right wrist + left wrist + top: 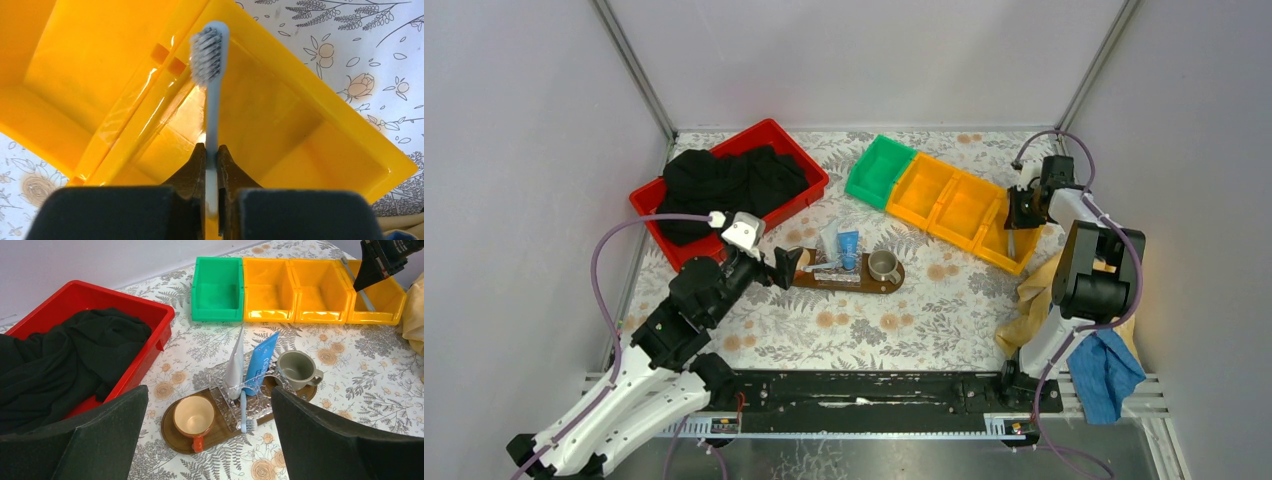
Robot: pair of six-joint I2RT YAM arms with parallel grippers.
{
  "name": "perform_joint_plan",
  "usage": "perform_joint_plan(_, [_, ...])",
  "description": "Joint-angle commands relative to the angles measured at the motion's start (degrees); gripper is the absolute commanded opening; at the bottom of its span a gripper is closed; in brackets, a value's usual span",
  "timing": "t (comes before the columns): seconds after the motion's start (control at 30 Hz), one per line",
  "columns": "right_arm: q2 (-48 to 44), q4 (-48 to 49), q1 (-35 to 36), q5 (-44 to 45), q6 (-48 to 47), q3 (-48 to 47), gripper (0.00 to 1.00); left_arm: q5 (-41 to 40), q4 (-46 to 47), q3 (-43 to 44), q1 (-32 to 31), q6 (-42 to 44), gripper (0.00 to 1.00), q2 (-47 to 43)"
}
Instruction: Prepare toiletry sets of a toothbrush and toothpaste on the tray
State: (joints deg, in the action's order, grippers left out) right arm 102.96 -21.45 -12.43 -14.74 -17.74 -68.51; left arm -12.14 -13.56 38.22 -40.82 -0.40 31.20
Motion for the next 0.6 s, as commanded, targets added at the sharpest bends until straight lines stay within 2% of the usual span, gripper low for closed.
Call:
perform_joint_plan(0.0, [-5.28, 1.53, -0.44, -2.10, -0.54, 0.23, 0.01, 2.57, 3.25, -0.85, 0.80, 0.52, 1.00, -0.70])
perform_joint_plan(0.2, [-13.74, 2.07, -3.09, -7.21, -0.73, 2.49, 0.00, 7.31, 4.95, -1.27, 2.36, -0.41, 1.00, -2.03])
perform_joint_plan(0.33, [-22.18, 0.88, -6.19, -17.80, -2.24, 4.04, 0.00, 11.52, 8.19, -2.22, 2.76, -2.13, 1.00, -4.44])
perform_joint_plan(0.57, [-35.84, -3.32, -7.20, -37.53, -2.01, 5.50, 0.00, 22.65, 10.50, 1.31, 2.76, -12.69, 1.00, -5.26])
